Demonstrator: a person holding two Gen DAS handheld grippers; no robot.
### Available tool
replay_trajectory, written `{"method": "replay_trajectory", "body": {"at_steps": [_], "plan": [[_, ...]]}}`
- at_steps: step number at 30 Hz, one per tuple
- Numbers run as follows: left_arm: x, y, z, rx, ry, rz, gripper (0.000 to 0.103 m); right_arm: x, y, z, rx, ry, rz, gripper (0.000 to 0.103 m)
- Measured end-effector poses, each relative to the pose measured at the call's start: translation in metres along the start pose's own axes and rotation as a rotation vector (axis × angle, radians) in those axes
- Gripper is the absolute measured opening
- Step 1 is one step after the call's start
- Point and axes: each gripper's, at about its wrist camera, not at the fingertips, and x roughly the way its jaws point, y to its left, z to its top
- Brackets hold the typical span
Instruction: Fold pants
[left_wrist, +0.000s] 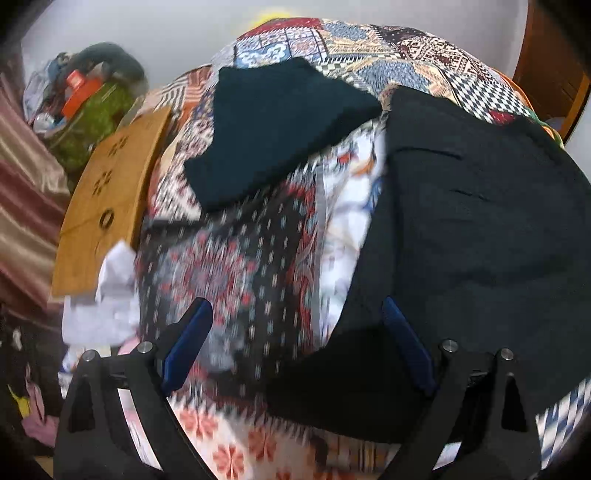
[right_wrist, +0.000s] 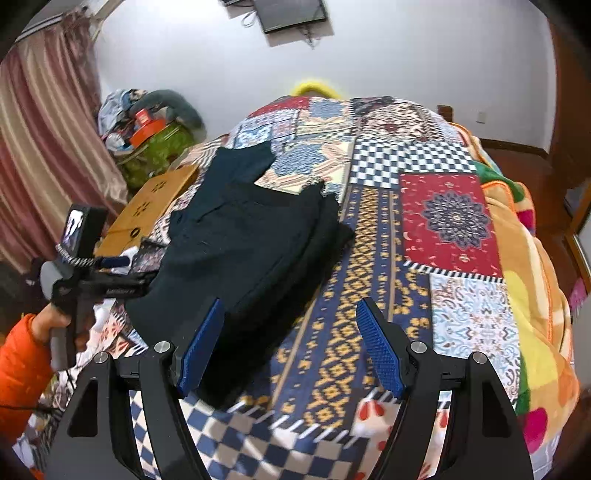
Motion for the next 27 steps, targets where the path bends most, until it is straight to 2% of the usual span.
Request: {"method": "replay_trajectory", "body": {"at_steps": [4, 7, 9, 15, 16, 18, 20, 22, 25, 27], "plan": [[-0.020, -0.006, -0.023, -0.024, -0.012, -0.007, 0.094, 0.007, 0.013, -0.006, -0.040, 0.020, 0.025, 0.071], [-0.027, -0.012, -0.028, -0.010, -0.052, 0.009, 0.094, 0.013, 0.018, -0.011, -0.075, 0.030, 0.042, 0.071], [-0.026, -0.010, -0.028, -0.001, -0.067, -0.001, 0.094, 0.024, 0.019, -0.014, -0.109, 0.063, 0.022, 0.070], [-0.021, 0.020, -0.040, -0.063, -0.085, -0.024, 0.098, 0.028, 0.008, -0.023, -0.135, 0.093, 0.048, 0.058], [-0.019, 0.025, -0.044, -0.076, -0.078, -0.002, 0.098, 0.025, 0.008, -0.023, -0.132, 0.093, 0.045, 0.054], [-0.013, 0.034, -0.051, -0.080, -0.039, 0.091, 0.098, 0.020, 0.003, -0.023, -0.122, 0.089, 0.037, 0.048], [-0.010, 0.049, -0.058, -0.132, -0.016, 0.048, 0.097, 0.014, -0.002, -0.021, -0.103, 0.087, 0.030, 0.040], [-0.012, 0.062, -0.059, -0.174, -0.007, 0.050, 0.096, 0.009, -0.006, -0.017, -0.097, 0.082, 0.013, 0.035], [-0.024, 0.069, -0.049, -0.174, -0.043, 0.076, 0.096, 0.004, -0.006, -0.005, -0.121, 0.061, -0.028, 0.033], [-0.037, 0.064, -0.035, -0.161, -0.088, 0.045, 0.096, 0.003, -0.005, 0.009, -0.110, 0.038, -0.011, 0.033]]}}
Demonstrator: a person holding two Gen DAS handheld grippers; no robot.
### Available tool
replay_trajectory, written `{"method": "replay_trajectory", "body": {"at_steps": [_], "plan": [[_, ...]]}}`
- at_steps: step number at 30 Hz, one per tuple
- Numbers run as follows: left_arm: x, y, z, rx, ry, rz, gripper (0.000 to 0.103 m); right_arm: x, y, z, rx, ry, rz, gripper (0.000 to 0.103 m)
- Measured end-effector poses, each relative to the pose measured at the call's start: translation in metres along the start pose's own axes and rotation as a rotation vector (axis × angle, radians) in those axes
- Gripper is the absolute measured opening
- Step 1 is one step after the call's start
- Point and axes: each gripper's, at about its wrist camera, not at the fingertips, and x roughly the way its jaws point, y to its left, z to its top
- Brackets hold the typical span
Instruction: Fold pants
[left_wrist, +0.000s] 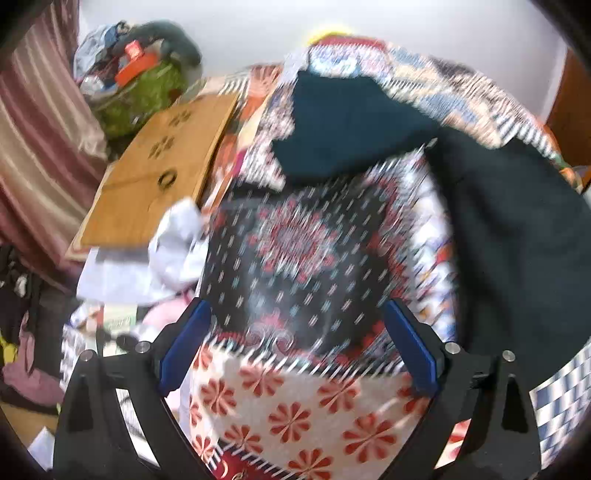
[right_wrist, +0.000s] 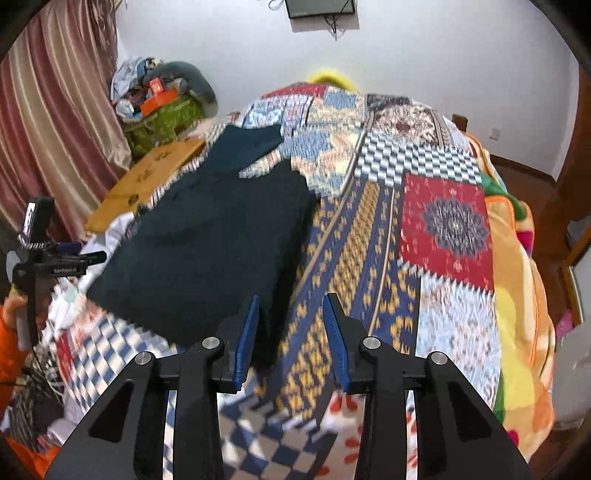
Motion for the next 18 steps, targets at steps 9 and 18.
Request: {"method": "replay_trajectory", "body": {"at_steps": [9, 18], "plan": [[-0.010, -0.068, 0.071, 0.117, -0.099, -0.183, 0.096, 0.042, 0.006, 0.058, -0.048, -0.022, 0.056, 0.033], [0.047, -0.119, 0.098, 0.252, -0.022, -0.195, 0.091, 0.122, 0.004, 0.085, -0.174, 0.149, 0.074, 0.020]]}}
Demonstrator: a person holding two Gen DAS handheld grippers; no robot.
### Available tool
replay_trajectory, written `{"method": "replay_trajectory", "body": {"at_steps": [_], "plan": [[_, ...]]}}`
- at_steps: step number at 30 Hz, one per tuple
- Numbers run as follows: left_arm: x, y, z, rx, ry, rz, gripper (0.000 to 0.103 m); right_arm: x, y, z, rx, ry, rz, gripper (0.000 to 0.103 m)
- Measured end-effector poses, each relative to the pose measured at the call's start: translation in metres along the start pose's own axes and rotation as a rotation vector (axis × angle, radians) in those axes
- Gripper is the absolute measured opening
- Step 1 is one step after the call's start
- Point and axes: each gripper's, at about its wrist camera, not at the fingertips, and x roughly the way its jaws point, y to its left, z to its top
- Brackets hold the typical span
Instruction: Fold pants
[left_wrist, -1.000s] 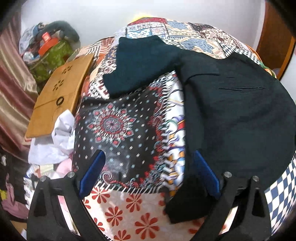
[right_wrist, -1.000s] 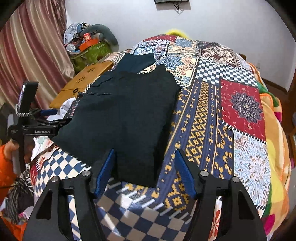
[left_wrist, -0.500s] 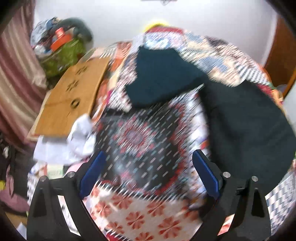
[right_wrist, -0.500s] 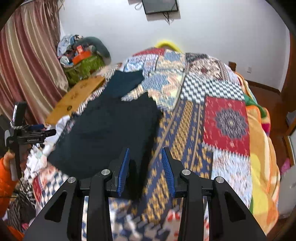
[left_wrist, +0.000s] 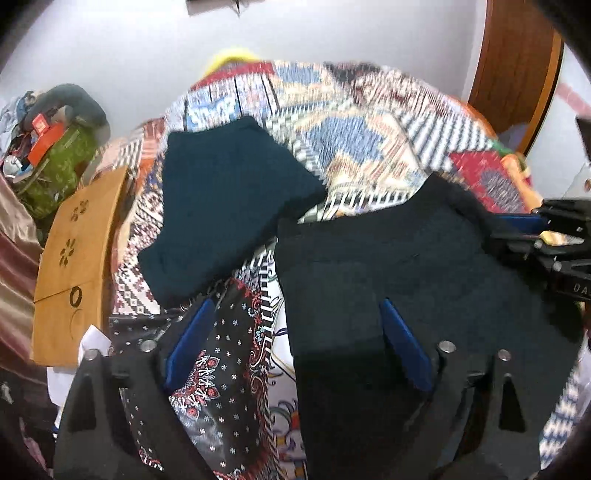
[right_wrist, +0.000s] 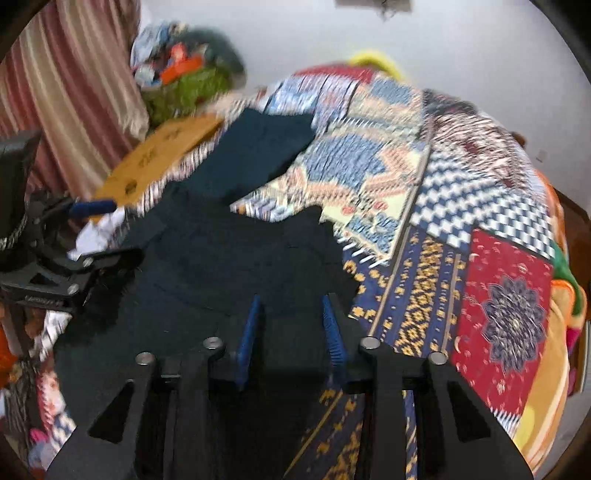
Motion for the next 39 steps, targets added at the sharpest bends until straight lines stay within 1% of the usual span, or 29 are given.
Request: {"method": "replay_trajectory", "body": {"at_steps": [2, 4, 6, 9, 12, 14, 17, 19, 21, 24, 26, 27, 28, 30, 35, 38, 39], "plan": [[0.009, 0.006, -0.002, -0.022, 0.004, -0.022, 0.091, 0.009, 0.003, -0.002, -0.053, 0.013, -0.030, 0.016], [0.011, 0.012, -0.005, -0.049, -0.009, -0.043, 0.093, 0.008, 0.003, -0.007, -0.073, -0.017, -0.042, 0.014], [0.014, 0.015, -0.006, -0.077, -0.014, -0.049, 0.095, 0.006, -0.001, -0.010, -0.066, -0.039, -0.040, 0.013], [0.015, 0.011, -0.007, -0.070, -0.027, -0.025, 0.096, 0.006, -0.007, -0.011, -0.026, -0.060, -0.044, 0.012], [0.013, 0.008, -0.007, -0.052, -0.037, -0.002, 0.096, 0.005, -0.002, -0.009, -0.028, -0.082, -0.077, 0.012], [0.011, 0.009, -0.008, -0.053, -0.038, -0.006, 0.096, 0.004, -0.003, -0.006, -0.016, -0.086, -0.083, 0.012], [0.003, 0.015, -0.008, -0.085, -0.038, -0.036, 0.096, -0.003, -0.004, -0.004, 0.005, -0.091, -0.092, 0.012], [-0.010, 0.017, -0.006, -0.108, -0.038, -0.063, 0.096, -0.010, -0.001, -0.003, -0.002, -0.089, -0.099, 0.013], [-0.024, 0.017, -0.007, -0.112, -0.059, -0.064, 0.095, -0.019, 0.001, -0.002, -0.008, -0.098, -0.111, 0.013], [-0.051, 0.016, -0.010, -0.091, -0.116, -0.039, 0.096, -0.042, 0.006, -0.003, -0.021, -0.131, -0.122, 0.030], [-0.061, 0.015, -0.013, -0.087, -0.125, -0.055, 0.096, -0.055, 0.009, -0.005, -0.020, -0.151, -0.113, 0.061], [-0.063, 0.015, -0.015, -0.092, -0.120, -0.070, 0.096, -0.061, 0.011, -0.007, -0.014, -0.167, -0.106, 0.066], [-0.064, 0.015, -0.018, -0.100, -0.110, -0.091, 0.096, -0.065, 0.012, -0.009, -0.012, -0.176, -0.095, 0.069], [-0.061, 0.014, -0.023, -0.114, -0.085, -0.123, 0.096, -0.068, 0.016, -0.014, -0.009, -0.169, -0.065, 0.070], [-0.036, 0.010, -0.039, -0.141, 0.011, -0.172, 0.095, -0.048, 0.016, -0.032, 0.035, -0.077, -0.004, 0.070], [-0.023, 0.007, -0.048, -0.158, 0.060, -0.212, 0.095, -0.030, 0.005, -0.045, 0.081, -0.008, 0.039, 0.070], [-0.019, 0.006, -0.050, -0.164, 0.073, -0.226, 0.096, -0.027, 0.002, -0.049, 0.099, 0.002, 0.051, 0.070]]}}
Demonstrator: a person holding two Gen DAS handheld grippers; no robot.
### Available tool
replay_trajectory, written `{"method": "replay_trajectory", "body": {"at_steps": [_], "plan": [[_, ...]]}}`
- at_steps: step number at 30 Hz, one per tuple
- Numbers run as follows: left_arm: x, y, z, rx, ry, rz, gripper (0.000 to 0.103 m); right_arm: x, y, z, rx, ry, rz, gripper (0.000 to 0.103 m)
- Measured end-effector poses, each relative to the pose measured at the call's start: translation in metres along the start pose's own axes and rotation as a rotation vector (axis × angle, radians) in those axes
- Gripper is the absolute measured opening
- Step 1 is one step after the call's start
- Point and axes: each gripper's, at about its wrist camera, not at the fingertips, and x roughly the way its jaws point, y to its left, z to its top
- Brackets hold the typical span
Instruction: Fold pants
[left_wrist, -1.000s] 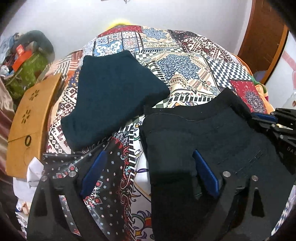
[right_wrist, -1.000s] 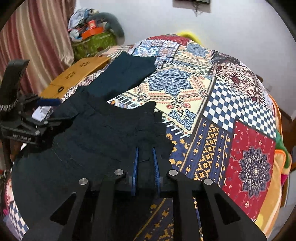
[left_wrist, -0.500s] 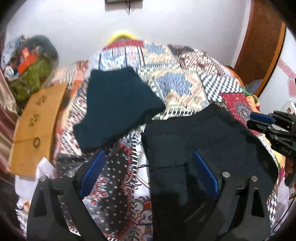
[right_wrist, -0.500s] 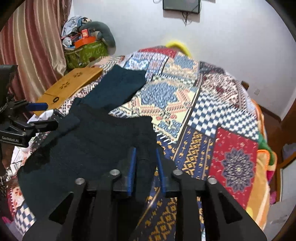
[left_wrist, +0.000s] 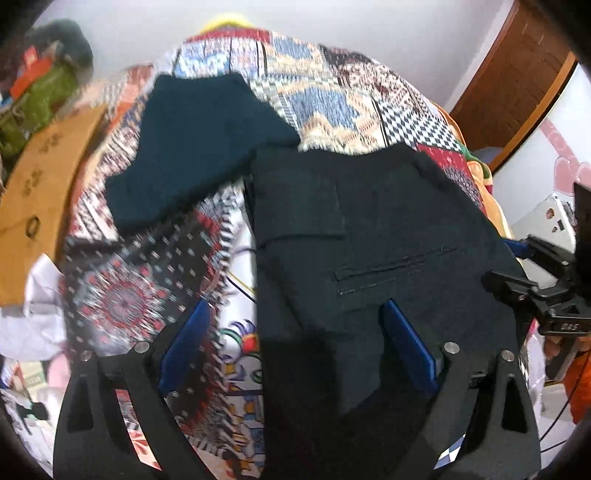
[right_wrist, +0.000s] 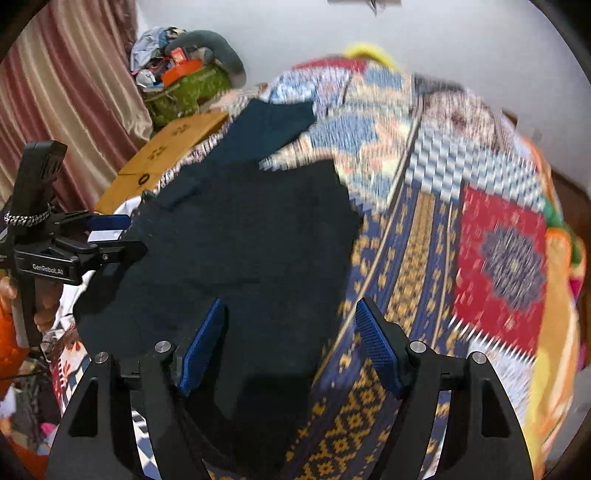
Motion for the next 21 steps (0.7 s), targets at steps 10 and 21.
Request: {"method": "replay_trajectory", "body": {"at_steps": [10, 21], "plan": [[0.035, 0.001, 0.013, -0.098, 0.099, -0.166, 0.098, 0.028, -0.006, 0.000, 0.074, 0.064, 0.146, 0.070], [0.021, -0.015, 0.016, -0.048, 0.068, -0.148, 0.071, 0.024, -0.009, 0.002, 0.163, 0.042, 0.206, 0.029]]}}
